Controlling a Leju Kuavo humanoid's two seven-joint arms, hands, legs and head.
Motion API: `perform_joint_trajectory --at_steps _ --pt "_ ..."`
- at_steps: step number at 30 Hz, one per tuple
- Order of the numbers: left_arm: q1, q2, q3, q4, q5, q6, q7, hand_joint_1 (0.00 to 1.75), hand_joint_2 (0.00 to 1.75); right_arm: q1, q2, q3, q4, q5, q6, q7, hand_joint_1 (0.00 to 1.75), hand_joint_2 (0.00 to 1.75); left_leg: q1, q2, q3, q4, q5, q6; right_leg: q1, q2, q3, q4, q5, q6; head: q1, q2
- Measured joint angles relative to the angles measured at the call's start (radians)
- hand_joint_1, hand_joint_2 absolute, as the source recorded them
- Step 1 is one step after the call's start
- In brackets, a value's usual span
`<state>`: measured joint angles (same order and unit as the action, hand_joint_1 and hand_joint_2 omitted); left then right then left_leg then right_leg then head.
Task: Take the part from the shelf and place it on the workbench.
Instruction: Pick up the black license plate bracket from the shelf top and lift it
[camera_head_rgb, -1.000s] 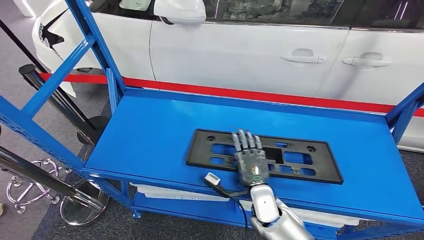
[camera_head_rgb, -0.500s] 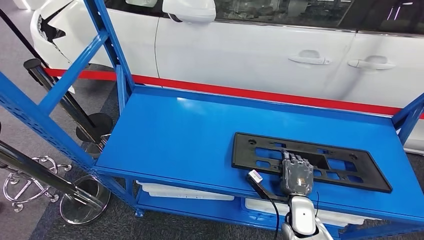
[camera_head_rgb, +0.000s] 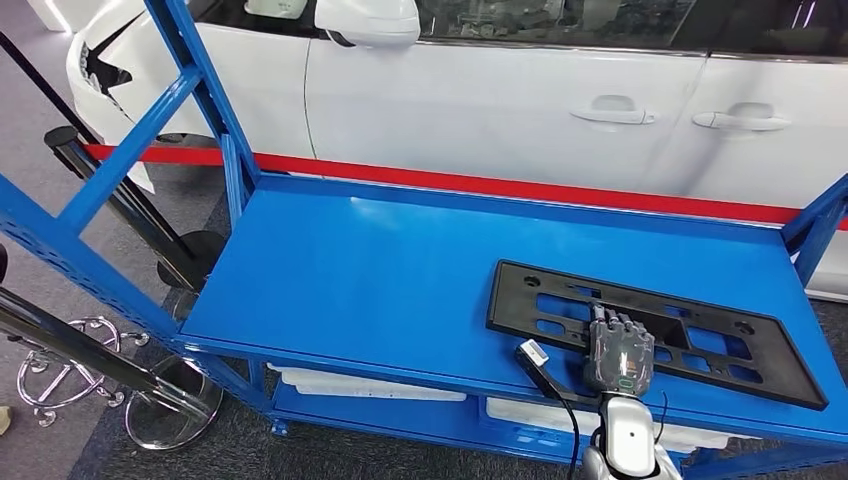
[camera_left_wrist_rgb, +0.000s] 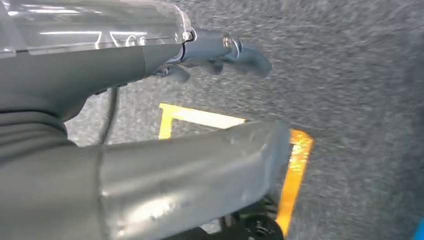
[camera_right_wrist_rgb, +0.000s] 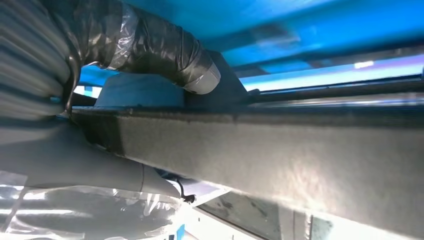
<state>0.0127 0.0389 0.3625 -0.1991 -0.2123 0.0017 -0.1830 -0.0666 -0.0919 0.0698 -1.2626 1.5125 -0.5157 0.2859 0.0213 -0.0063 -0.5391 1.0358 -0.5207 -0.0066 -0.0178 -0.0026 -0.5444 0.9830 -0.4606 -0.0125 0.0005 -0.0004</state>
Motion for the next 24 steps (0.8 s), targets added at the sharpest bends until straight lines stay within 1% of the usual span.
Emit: perform_joint_trajectory --at_steps 1,2,3,4,5,6,7,11,13,14,15,16,17,18,19,20,21,22,23,24 --pt "0.0 0.001 0.002 0.0 -0.001 0.006 -0.007 0.0 1.75 0.007 0.0 -0.004 -0.01 -0.001 -0.004 -0.004 1.75 1.75 0.001 0.001 -0.026 0.058 -0.035 -0.004 0.0 -0.002 0.0 -0.001 0.001 -0.004 0.0 0.0" --pt "0.0 0.002 0.004 0.0 -0.001 0.013 -0.011 0.0 1.75 0.015 0.0 -0.008 -0.02 -0.002 -0.008 -0.008 1.75 1.75 0.001 0.001 -0.058 0.129 -0.071 -0.007 0.001 -0.003 -0.002 -0.001 0.001 -0.007 0.0 0.0" --pt "0.001 0.002 0.006 0.0 -0.002 0.022 -0.013 0.0 1.75 0.023 0.0 -0.013 -0.031 -0.002 -0.011 -0.011 1.75 1.75 0.001 0.001 -0.087 0.193 -0.097 -0.01 0.001 -0.004 -0.003 0.0 0.001 -0.008 0.0 0.0" --pt "0.002 0.003 0.01 0.0 -0.002 0.033 -0.013 0.0 1.75 0.032 0.0 -0.017 -0.042 -0.002 -0.014 -0.014 1.75 1.75 0.002 0.001 -0.104 0.23 -0.105 -0.012 0.002 -0.005 -0.003 0.001 0.001 -0.008 0.0 0.0" --pt "0.003 0.003 0.013 0.0 -0.002 0.043 -0.013 0.0 1.75 0.04 0.0 -0.02 -0.052 -0.002 -0.016 -0.016 1.75 1.75 0.002 0.001 -0.111 0.245 -0.101 -0.013 0.002 -0.005 -0.003 0.001 0.0 -0.008 0.0 0.0" --pt "0.004 0.003 0.015 0.0 -0.002 0.05 -0.012 0.0 1.75 0.045 0.0 -0.021 -0.059 -0.002 -0.018 -0.018 1.75 1.75 0.002 0.002 -0.11 0.242 -0.092 -0.013 0.001 -0.005 -0.003 0.002 0.0 -0.007 0.0 0.0" --pt "0.004 0.003 0.016 0.0 -0.002 0.053 -0.012 0.0 1.75 0.047 0.0 -0.022 -0.062 -0.002 -0.018 -0.018 1.75 1.75 0.002 0.002 -0.106 0.233 -0.083 -0.013 0.001 -0.005 -0.003 0.003 0.0 -0.007 0.0 0.0" --pt "0.004 0.003 0.017 0.0 -0.002 0.055 -0.012 0.0 1.75 0.049 0.0 -0.023 -0.064 -0.002 -0.019 -0.019 1.75 1.75 0.003 0.002 -0.103 0.226 -0.077 -0.013 0.001 -0.005 -0.003 0.003 0.0 -0.007 0.0 0.0" --pt "0.004 0.003 0.017 0.0 -0.002 0.056 -0.012 0.0 1.75 0.05 0.0 -0.023 -0.066 -0.002 -0.019 -0.019 1.75 1.75 0.003 0.002 -0.098 0.215 -0.069 -0.012 0.001 -0.005 -0.003 0.003 -0.001 -0.007 0.0 0.0" --pt "0.004 0.003 0.018 0.0 -0.002 0.059 -0.012 0.0 1.75 0.053 0.0 -0.023 -0.071 -0.002 -0.02 -0.02 1.75 1.75 0.003 0.002 -0.088 0.195 -0.057 -0.012 0.001 -0.005 -0.003 0.004 -0.001 -0.006 0.0 0.0" --pt "0.003 0.003 0.02 0.0 -0.002 0.062 -0.011 0.0 1.75 0.058 0.0 -0.023 -0.079 -0.002 -0.021 -0.023 1.75 1.75 0.003 0.002 -0.073 0.164 -0.039 -0.011 0.0 -0.005 -0.003 0.006 -0.002 -0.005 0.0 0.0" --pt "0.003 0.004 0.025 0.0 -0.001 0.066 -0.01 0.0 1.75 0.068 0.0 -0.023 -0.1 -0.008 -0.023 -0.031 1.75 1.75 0.002 0.001 -0.044 0.102 -0.014 -0.008 0.001 -0.004 -0.003 0.009 -0.004 -0.002 0.0 0.0" --pt "0.002 0.004 0.035 0.0 0.001 0.07 -0.008 0.0 1.75 0.082 0.0 -0.023 -0.138 -0.026 -0.026 -0.049 1.75 1.75 -0.001 0.001 -0.017 0.037 0.011 0.0 0.001 -0.002 -0.004 0.008 -0.003 0.007 0.0 0.0" --pt "0.001 0.005 0.047 0.0 0.004 0.071 -0.008 0.0 1.75 0.096 -0.002 -0.023 -0.184 -0.055 -0.031 -0.073 1.75 1.75 -0.002 0.002 0.005 -0.018 0.031 0.015 0.0 0.0 -0.018 0.038 -0.024 0.018 0.0 0.0" --pt "0.0 0.005 0.059 0.0 0.007 0.071 -0.009 0.0 1.75 0.108 -0.003 -0.023 -0.228 -0.089 -0.036 -0.099 1.75 1.75 -0.004 0.003 0.02 -0.059 0.045 0.031 0.0 0.002 -0.042 0.087 -0.055 0.029 0.0 0.0" --pt "-0.001 0.005 0.07 0.0 0.01 0.07 -0.011 0.0 1.75 0.116 -0.004 -0.022 -0.261 -0.127 -0.042 -0.125 1.75 1.75 -0.005 0.004 0.02 -0.069 0.051 0.044 -0.002 0.003 -0.075 0.155 -0.091 0.039 0.0 0.0" --pt "-0.001 0.005 0.075 0.0 0.012 0.066 -0.016 0.0 1.75 0.119 -0.007 -0.021 -0.279 -0.175 -0.047 -0.157 1.75 1.75 -0.003 0.006 0.02 -0.073 0.056 0.052 -0.003 0.003 -0.112 0.236 -0.131 0.043 0.0 0.0" --pt "-0.001 0.005 0.079 0.0 0.015 0.057 -0.024 0.0 1.75 0.121 -0.009 -0.017 -0.289 -0.238 -0.052 -0.201 1.75 1.75 -0.003 0.006 0.02 -0.073 0.057 0.052 -0.003 0.003 -0.134 0.282 -0.142 0.045 0.0 0.0" --pt "-0.001 0.004 0.085 0.0 0.021 0.041 -0.037 0.0 1.75 0.122 -0.014 -0.01 -0.303 -0.322 -0.056 -0.263 1.75 1.75 -0.003 0.006 0.021 -0.073 0.056 0.051 -0.005 0.003 -0.139 0.293 -0.134 0.047 0.0 0.0" --pt "0.0 0.004 0.094 0.0 0.032 0.015 -0.058 0.0 1.75 0.123 -0.021 0.0 -0.323 -0.421 -0.059 -0.34 1.75 1.75 -0.003 0.006 0.023 -0.072 0.055 0.049 -0.006 0.003 -0.124 0.261 -0.107 0.047 0.0 0.0"
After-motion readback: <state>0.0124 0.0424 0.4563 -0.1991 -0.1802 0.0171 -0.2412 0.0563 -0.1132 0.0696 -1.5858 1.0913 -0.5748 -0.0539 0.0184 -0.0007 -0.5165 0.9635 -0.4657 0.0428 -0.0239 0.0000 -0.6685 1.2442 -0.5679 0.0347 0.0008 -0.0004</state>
